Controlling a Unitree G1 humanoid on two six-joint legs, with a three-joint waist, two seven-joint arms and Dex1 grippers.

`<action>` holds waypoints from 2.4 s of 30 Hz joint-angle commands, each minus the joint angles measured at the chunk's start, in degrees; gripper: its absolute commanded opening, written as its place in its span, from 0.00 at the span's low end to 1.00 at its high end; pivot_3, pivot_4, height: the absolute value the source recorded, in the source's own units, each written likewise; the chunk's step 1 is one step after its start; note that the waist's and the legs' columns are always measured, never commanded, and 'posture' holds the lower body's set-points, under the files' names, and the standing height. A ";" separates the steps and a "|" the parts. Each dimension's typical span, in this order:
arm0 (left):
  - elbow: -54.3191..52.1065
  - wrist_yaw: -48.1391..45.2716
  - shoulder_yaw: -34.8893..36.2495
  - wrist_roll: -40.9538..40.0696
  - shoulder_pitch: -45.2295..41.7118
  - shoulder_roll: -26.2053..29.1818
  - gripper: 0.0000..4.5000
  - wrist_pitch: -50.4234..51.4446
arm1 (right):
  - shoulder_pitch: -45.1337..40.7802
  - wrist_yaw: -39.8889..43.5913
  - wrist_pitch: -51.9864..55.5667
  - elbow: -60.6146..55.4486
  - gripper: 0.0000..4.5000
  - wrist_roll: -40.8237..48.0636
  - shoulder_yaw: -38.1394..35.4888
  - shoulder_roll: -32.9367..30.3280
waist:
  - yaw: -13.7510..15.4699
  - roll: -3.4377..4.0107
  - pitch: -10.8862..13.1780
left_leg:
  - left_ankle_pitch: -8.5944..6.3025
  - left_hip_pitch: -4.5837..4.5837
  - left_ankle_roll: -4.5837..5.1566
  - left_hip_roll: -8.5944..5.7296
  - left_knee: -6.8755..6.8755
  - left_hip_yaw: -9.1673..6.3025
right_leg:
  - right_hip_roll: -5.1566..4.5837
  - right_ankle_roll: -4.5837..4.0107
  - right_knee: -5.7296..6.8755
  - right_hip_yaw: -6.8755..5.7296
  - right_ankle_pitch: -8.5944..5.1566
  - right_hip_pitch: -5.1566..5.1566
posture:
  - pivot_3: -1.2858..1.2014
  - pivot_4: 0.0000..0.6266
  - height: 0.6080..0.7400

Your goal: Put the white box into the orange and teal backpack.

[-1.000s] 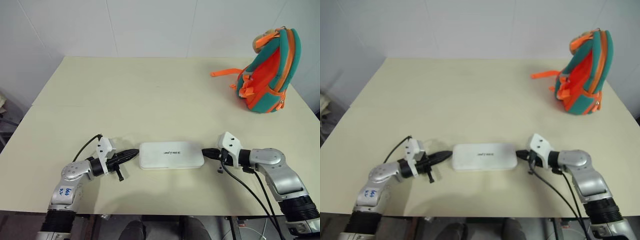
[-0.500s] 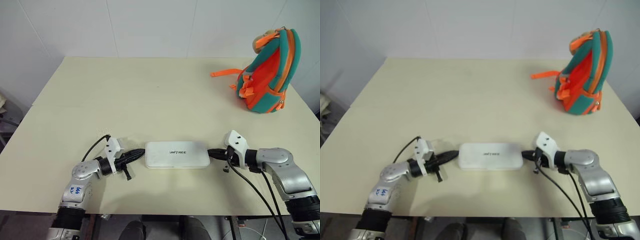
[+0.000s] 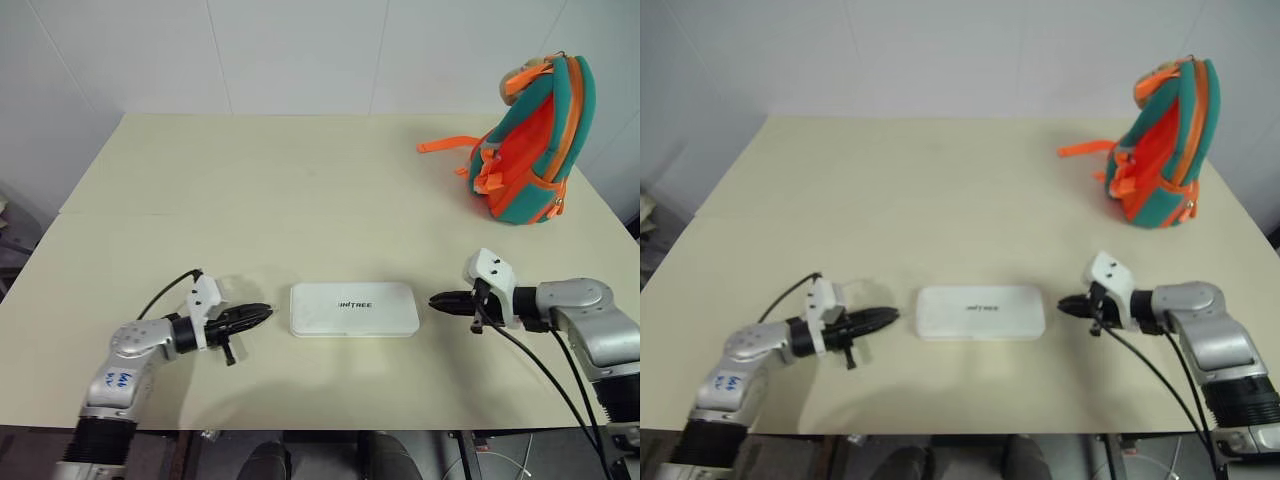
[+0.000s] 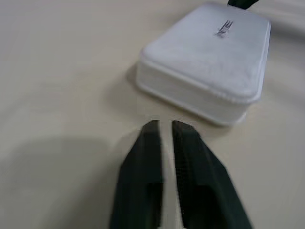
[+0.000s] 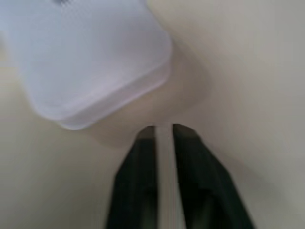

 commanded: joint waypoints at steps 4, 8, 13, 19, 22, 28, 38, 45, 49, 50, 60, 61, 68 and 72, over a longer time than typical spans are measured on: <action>-1.07 -4.56 0.78 -8.50 -4.95 3.93 0.63 16.09 | -6.73 2.29 16.59 -2.07 0.77 7.15 -0.78 -2.34 | 0.07 0.00 0.00 | 0.00 -0.01 0.00 -0.01 0.02 0.00 | -0.01 0.01 0.02 0.00 0.01 -0.01 | 0.52 0.24 1.00; 0.73 -6.02 -2.76 -8.09 -8.78 5.38 0.90 23.40 | -10.03 -0.71 28.47 -2.53 1.00 10.05 -0.72 -2.09 | 0.11 0.00 0.00 | -0.01 -0.04 0.02 0.00 -0.04 -0.01 | 0.00 0.00 -0.01 -0.02 0.01 -0.03 | 0.52 0.24 1.00; 0.79 -3.62 -4.04 -9.48 -12.37 3.61 0.99 32.81 | -11.48 -2.66 35.64 -3.72 1.00 11.17 1.03 -3.16 | 0.06 0.00 0.00 | -0.03 -0.12 0.05 -0.02 -0.05 0.00 | 0.00 0.01 0.04 -0.02 0.01 -0.09 | 0.52 0.24 1.00; 1.24 3.10 -4.76 -10.54 -15.79 -0.04 0.99 45.43 | -10.27 -3.40 39.34 -7.41 1.00 13.17 2.37 -3.36 | 0.23 0.01 0.00 | -0.05 -0.14 0.09 -0.04 -0.01 0.00 | -0.02 0.04 0.02 -0.01 0.02 -0.08 | 0.52 0.24 1.00; 1.14 4.18 -4.86 -11.81 -16.72 -1.64 0.99 49.39 | -9.66 -3.94 41.13 -10.14 1.00 14.97 2.67 -2.91 | 0.26 0.01 0.00 | -0.05 -0.09 0.08 -0.06 0.05 0.00 | -0.03 0.04 0.00 -0.01 0.03 -0.04 | 0.52 0.24 1.00; 0.89 5.73 -5.61 -13.19 -17.82 -3.83 0.99 53.80 | -8.76 -6.40 42.69 -12.07 1.00 16.87 2.48 -1.82 | 0.28 0.00 0.00 | -0.03 -0.06 0.06 -0.06 0.07 0.00 | -0.04 0.04 0.00 0.01 0.03 -0.03 | 0.52 0.24 1.00; 2.54 5.95 -7.29 -15.74 -19.65 -6.29 0.99 60.78 | -9.05 -8.09 41.51 -11.51 1.00 17.50 4.42 -0.57 | 0.26 0.00 0.00 | 0.01 -0.09 -0.03 -0.08 0.02 0.02 | -0.05 0.06 0.00 0.00 0.03 -0.03 | 0.52 0.24 1.00; 8.54 7.98 -5.23 -16.75 -22.25 -11.05 0.99 64.83 | -8.60 -7.99 39.81 -11.74 1.00 17.50 5.13 -0.30 | 0.75 0.00 0.00 | 0.01 -0.09 -0.02 -0.11 0.08 0.02 | -0.07 0.06 -0.08 0.00 0.04 0.01 | 0.52 0.24 1.00; 10.99 8.84 -2.93 -18.24 -23.88 -13.78 0.99 68.03 | -7.65 -8.44 39.51 -12.65 1.00 17.84 4.71 -0.22 | 1.23 0.00 -0.01 | 0.01 -0.08 -0.03 -0.12 0.10 0.02 | -0.07 0.08 -0.06 0.00 0.05 0.01 | 0.52 0.24 1.00; 11.52 9.14 -2.15 -18.67 -24.25 -14.46 0.99 68.81 | -7.33 -8.59 39.53 -12.98 1.00 17.96 4.53 -0.18 | 1.30 0.00 -0.01 | 0.02 -0.08 -0.03 -0.12 0.09 0.02 | -0.06 0.08 -0.05 0.00 0.05 0.01 | 0.52 0.24 1.00; 13.38 7.78 -2.96 -19.35 -25.76 -12.98 0.80 70.34 | -3.74 -9.46 38.75 -15.57 1.00 19.14 2.63 -0.90 | 1.26 -0.01 0.00 | 0.06 -0.10 -0.12 -0.12 0.04 0.03 | -0.06 0.10 -0.03 0.00 0.06 0.00 | 0.52 0.24 1.00; 13.68 7.62 -2.96 -19.44 -25.92 -12.81 0.73 70.35 | -3.52 -9.56 38.62 -15.69 1.00 19.25 2.54 -0.89 | 1.24 -0.01 0.00 | 0.06 -0.10 -0.12 -0.12 0.04 0.03 | -0.05 0.10 -0.02 0.00 0.06 -0.01 | 0.52 0.24 1.00; 12.43 4.88 -3.51 -22.11 -26.20 -10.30 0.28 73.24 | -1.93 -8.68 36.37 -15.52 1.00 19.23 2.72 -1.80 | 0.64 -0.01 0.00 | 0.05 -0.09 -0.10 -0.10 0.07 0.04 | -0.05 0.10 -0.06 0.01 0.06 -0.03 | 0.52 0.24 1.00; 10.13 4.66 -1.84 -23.95 -25.80 -9.48 0.28 75.24 | -1.32 -8.60 33.11 -12.96 1.00 18.07 1.43 -2.54 | 0.13 -0.01 0.00 | 0.05 -0.09 -0.09 -0.10 0.06 0.04 | -0.05 0.10 -0.04 0.01 0.06 -0.04 | 0.52 0.24 1.00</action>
